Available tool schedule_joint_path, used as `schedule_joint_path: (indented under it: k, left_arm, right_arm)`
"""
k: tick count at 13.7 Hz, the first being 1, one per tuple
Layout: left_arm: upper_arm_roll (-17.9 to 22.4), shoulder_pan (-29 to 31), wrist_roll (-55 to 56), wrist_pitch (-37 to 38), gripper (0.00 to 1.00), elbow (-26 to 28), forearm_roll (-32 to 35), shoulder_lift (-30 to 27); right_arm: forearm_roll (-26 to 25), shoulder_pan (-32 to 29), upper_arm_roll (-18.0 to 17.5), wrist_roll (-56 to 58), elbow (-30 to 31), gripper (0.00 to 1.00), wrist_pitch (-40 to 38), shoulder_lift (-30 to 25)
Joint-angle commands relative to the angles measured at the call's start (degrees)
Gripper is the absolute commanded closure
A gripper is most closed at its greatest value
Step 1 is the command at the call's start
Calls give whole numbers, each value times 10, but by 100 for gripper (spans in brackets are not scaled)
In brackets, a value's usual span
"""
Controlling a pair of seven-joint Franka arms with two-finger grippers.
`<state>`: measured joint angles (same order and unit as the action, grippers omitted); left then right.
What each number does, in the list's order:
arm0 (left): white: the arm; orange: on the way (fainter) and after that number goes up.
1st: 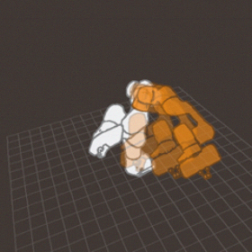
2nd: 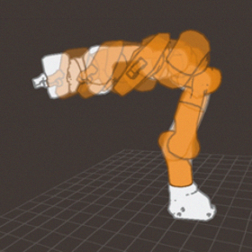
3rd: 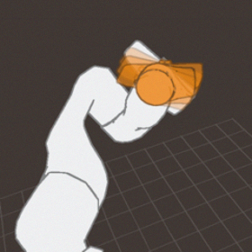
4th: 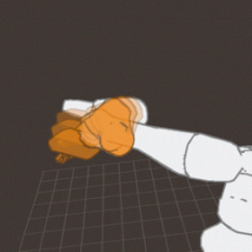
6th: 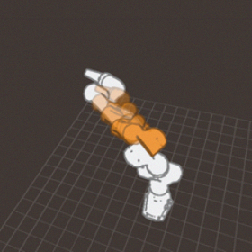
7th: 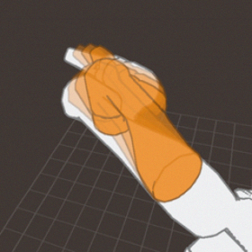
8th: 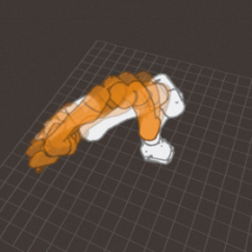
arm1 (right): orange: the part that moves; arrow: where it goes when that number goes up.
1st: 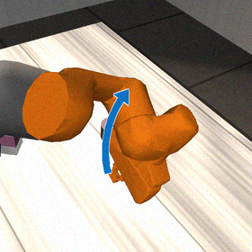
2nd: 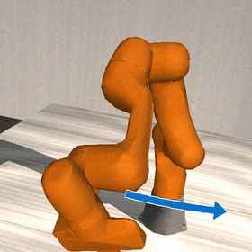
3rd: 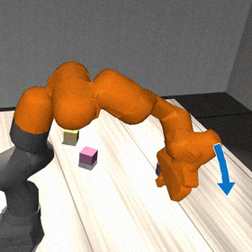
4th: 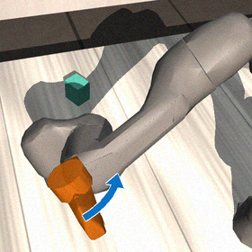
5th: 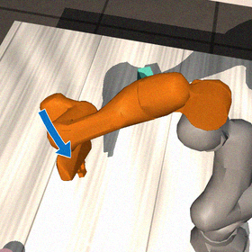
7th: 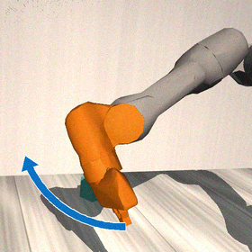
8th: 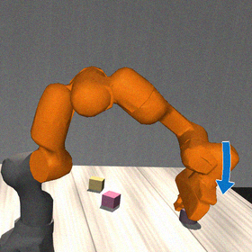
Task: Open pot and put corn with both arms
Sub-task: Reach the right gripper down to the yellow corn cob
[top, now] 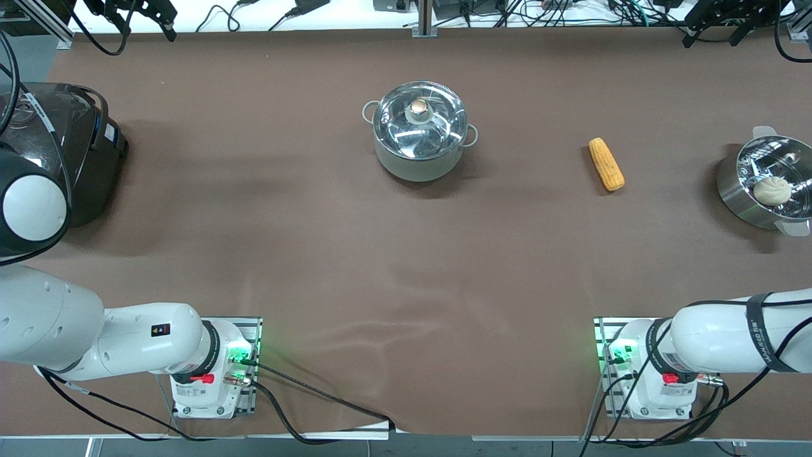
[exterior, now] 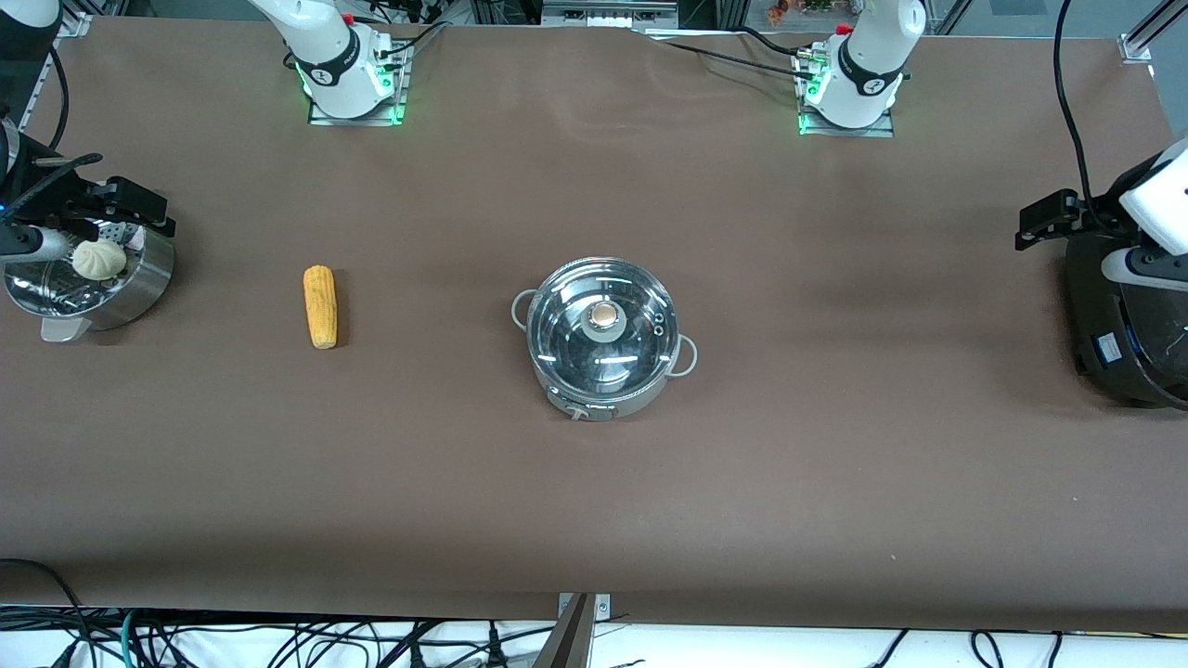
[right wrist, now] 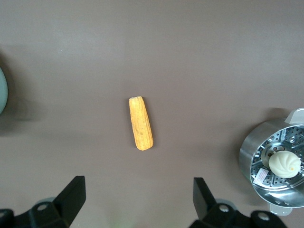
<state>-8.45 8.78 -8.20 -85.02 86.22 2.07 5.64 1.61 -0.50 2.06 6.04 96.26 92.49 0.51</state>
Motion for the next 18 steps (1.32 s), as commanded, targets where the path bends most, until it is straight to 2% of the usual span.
schedule_joint_path:
  k: [1, 11, 15, 18]
  left_arm:
    - [1, 5, -10, -9, 0, 21, -7, -18]
    - [3, 8, -12, -13, 0, 6, 4, -16]
    - [5, 13, -3, -10, 0, -5, 0, -5]
    - [7, 12, 6, -12, 0, -4, 3, 1]
  right_arm:
    - [-7, 4, 4, 1, -15, 0, -14, 5]
    - [-8, 3, 4, 1, 2, 0, -27, 31]
    - [-6, 4, 1, 7, 32, 0, -19, 53]
    - [-6, 14, -1, 6, 94, 0, 64, 76]
